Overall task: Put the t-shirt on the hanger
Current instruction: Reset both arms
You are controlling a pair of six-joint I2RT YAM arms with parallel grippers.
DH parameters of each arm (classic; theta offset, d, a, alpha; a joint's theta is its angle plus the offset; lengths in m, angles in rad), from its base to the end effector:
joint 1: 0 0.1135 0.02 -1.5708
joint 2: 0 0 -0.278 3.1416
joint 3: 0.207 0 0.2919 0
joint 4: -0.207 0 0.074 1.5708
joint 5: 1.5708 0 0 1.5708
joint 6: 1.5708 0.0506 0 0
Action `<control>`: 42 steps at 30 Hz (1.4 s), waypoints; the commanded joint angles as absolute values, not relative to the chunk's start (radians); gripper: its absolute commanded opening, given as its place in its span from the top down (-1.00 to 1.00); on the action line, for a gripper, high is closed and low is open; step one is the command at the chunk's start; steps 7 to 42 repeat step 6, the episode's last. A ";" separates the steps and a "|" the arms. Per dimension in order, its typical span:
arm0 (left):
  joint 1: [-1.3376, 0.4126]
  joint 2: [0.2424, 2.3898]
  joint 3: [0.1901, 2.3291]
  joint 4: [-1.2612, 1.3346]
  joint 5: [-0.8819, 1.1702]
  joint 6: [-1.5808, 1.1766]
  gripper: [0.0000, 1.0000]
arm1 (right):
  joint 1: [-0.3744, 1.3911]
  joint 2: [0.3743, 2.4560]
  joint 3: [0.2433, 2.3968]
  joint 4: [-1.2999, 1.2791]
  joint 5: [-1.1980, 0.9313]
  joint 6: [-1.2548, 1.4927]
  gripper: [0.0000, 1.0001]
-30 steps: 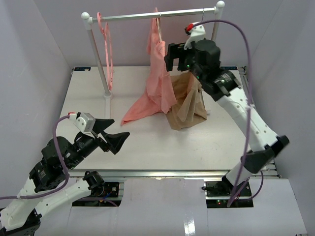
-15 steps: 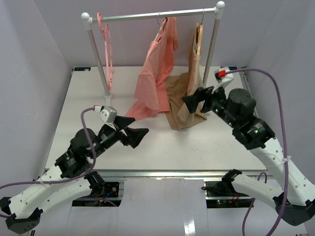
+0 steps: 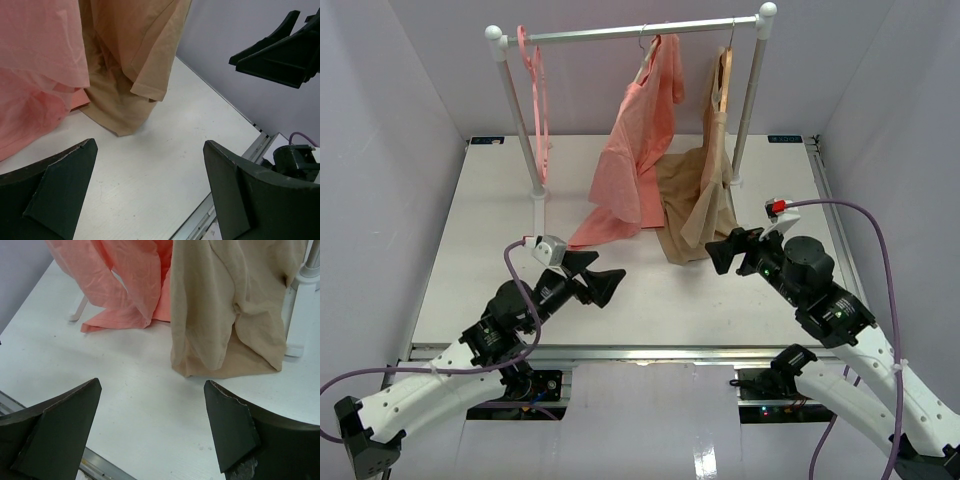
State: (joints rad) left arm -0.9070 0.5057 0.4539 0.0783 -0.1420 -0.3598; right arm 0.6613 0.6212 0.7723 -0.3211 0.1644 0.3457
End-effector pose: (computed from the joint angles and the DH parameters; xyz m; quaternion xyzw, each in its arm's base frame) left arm 0.1222 -0.1446 0.2966 0.1391 0.6838 -0.3831 0.6053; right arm 0.1546 0.1098 0.3566 -0.0675 0.7609 0.2549 0.5929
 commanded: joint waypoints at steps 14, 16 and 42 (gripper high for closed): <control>-0.908 0.460 0.385 0.156 -0.169 -0.327 -0.96 | 0.660 0.587 0.762 -0.285 0.245 0.310 -0.80; -0.908 0.460 0.385 0.156 -0.169 -0.327 -0.96 | 0.660 0.587 0.762 -0.285 0.245 0.310 -0.80; -0.908 0.460 0.385 0.156 -0.169 -0.327 -0.96 | 0.660 0.587 0.762 -0.285 0.245 0.310 -0.80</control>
